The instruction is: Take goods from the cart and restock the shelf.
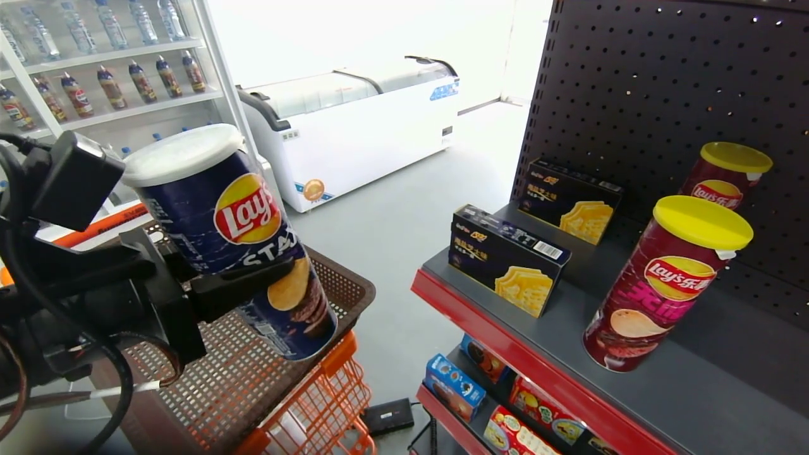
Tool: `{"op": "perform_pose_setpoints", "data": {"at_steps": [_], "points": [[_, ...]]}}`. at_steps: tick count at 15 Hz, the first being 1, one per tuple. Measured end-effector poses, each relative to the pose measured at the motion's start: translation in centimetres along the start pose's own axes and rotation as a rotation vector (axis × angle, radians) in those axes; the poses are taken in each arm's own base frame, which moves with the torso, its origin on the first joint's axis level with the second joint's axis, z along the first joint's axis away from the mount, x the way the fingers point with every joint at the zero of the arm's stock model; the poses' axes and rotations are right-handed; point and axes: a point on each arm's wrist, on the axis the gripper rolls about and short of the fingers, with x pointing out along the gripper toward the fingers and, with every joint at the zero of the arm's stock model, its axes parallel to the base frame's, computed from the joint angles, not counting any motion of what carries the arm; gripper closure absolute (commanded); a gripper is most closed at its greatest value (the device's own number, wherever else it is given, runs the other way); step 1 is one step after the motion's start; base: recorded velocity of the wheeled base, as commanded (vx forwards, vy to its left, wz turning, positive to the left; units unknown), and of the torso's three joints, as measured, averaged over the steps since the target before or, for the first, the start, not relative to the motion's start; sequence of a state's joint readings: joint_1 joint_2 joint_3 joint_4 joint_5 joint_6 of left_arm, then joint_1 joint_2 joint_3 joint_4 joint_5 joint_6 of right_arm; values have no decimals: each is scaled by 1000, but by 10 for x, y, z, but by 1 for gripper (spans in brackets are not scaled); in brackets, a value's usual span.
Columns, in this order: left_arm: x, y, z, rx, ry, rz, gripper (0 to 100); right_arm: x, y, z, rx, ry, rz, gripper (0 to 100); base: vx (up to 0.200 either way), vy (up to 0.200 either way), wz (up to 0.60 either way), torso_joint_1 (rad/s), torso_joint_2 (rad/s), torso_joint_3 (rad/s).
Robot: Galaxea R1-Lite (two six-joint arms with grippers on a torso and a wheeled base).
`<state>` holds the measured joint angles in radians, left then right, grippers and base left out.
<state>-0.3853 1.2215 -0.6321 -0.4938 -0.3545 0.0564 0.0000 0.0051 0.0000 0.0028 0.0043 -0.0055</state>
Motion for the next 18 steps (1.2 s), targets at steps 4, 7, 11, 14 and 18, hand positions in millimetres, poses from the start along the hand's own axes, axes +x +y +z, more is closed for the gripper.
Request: {"op": "perform_pose_setpoints", "data": {"at_steps": [4,7,11,14,18], "points": [[2,-17,-5,-35,17,-105,100,0,0,0,0,0,0,0,0,0,0,0,0,0],[4,-22,-2,-52,11,-203,100,0,0,0,0,0,0,0,0,0,0,0,0,0],[8,-35,2,-60,55,-291,100,0,0,0,-2,0,3,0,0,0,0,0,0,0],[8,-46,0,-65,95,-369,100,0,0,0,-2,0,3,0,0,0,0,0,0,0],[8,-52,1,-58,95,-405,100,0,0,0,-2,0,4,0,0,0,0,0,0,0]]}}
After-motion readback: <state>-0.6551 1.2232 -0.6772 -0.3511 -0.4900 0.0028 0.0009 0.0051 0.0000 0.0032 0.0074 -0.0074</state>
